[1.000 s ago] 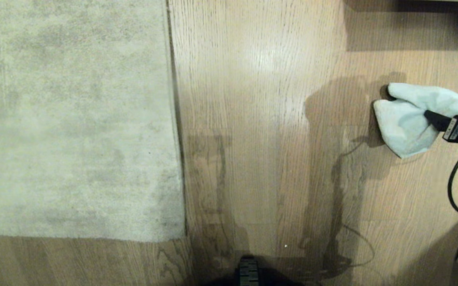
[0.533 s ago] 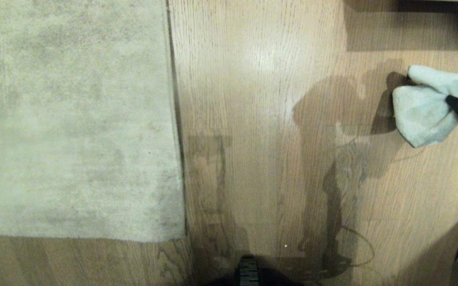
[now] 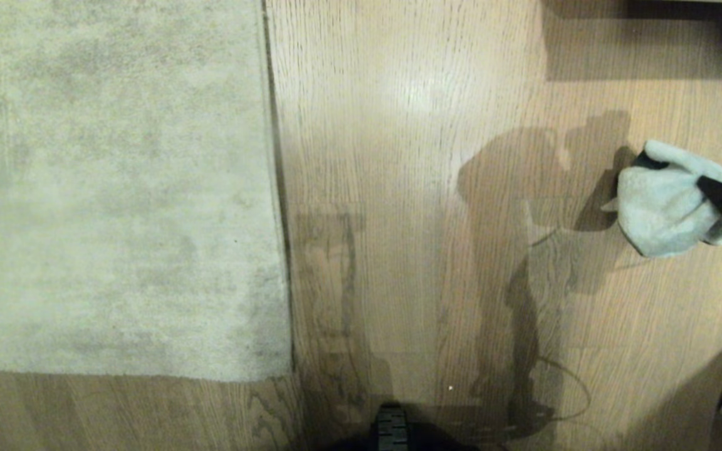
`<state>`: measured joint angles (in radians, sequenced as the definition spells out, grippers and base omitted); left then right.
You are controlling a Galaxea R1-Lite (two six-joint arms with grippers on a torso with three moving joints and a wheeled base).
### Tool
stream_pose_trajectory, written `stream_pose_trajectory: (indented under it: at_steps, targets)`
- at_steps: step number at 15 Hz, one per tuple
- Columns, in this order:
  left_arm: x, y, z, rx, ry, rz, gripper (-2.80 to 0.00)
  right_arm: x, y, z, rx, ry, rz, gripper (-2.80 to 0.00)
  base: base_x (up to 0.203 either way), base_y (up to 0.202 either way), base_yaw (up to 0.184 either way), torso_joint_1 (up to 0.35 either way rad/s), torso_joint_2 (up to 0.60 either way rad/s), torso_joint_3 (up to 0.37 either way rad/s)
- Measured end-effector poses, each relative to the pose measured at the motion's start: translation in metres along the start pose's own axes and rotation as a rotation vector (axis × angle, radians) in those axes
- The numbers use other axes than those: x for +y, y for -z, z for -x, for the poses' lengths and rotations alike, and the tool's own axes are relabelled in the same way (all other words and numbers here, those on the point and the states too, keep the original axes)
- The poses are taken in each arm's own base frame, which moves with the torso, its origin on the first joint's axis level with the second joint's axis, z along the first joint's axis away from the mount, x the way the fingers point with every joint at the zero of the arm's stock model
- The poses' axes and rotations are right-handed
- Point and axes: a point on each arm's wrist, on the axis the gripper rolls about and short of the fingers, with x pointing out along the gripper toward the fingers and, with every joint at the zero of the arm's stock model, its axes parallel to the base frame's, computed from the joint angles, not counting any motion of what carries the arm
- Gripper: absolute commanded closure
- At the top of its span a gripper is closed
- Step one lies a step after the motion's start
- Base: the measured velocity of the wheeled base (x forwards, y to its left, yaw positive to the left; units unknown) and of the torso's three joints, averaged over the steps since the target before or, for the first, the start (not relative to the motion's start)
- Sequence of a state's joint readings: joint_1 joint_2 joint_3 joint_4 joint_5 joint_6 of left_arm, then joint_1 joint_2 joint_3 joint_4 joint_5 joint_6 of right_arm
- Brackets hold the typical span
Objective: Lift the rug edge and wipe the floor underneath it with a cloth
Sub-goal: Put down the rag
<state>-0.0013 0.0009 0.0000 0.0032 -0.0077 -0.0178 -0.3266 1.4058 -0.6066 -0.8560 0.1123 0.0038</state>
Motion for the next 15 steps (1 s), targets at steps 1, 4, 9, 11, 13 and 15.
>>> stream_pose_trajectory:
  at_steps: [1, 4, 9, 11, 13, 15]
  targets:
    - [0.000, 0.000, 0.000, 0.000, 0.000, 0.000, 0.00, 0.001, 0.004, 0.002, 0.004, -0.004, -0.001, -2.80, 0.000, 0.000, 0.000, 0.000, 0.00, 0.000]
    - [0.000, 0.000, 0.000, 0.000, 0.001, 0.000, 0.00, 0.012, 0.020, 0.011, 0.052, -0.082, -0.002, -2.80, 0.000, 0.000, 0.000, 0.000, 0.00, 0.000]
    - [0.000, 0.000, 0.000, 0.000, 0.001, 0.000, 0.00, 0.025, 0.014, 0.003, -0.040, -0.272, 0.110, -2.80, 0.000, 0.000, 0.000, 0.000, 0.00, 0.000]
    - [0.000, 0.000, 0.000, 0.000, 0.001, 0.000, 0.00, 0.027, 0.015, -0.003, -0.058, -0.339, 0.174, -2.80, 0.000, 0.000, 0.000, 0.000, 0.00, 0.000]
    - [0.000, 0.000, 0.000, 0.000, 0.001, 0.000, 0.00, 0.028, 0.009, -0.010, -0.119, -0.391, 0.205, -2.80, 0.000, 0.000, 0.000, 0.000, 0.00, 0.000]
    - [0.000, 0.000, 0.000, 0.000, 0.001, 0.000, 0.00, 0.029, 0.005, -0.017, -0.155, -0.410, 0.212, -2.80, 0.000, 0.000, 0.000, 0.000, 0.00, 0.000]
